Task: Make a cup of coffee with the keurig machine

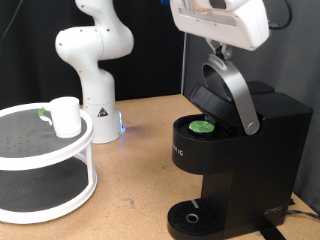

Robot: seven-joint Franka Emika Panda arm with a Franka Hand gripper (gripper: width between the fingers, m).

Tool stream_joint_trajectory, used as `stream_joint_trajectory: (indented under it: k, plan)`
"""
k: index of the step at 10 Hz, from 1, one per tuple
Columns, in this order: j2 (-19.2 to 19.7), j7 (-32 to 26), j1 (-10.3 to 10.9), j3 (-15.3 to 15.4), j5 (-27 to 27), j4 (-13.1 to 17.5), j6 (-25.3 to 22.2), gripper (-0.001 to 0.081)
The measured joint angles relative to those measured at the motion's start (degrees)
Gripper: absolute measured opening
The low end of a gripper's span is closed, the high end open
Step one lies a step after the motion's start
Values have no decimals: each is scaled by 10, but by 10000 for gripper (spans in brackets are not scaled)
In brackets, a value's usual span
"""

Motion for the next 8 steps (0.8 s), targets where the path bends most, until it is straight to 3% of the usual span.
stream_joint_trajectory:
  k: [8]
  plan:
    - [-4, -64, -20, -16, -68, -46, 7, 0]
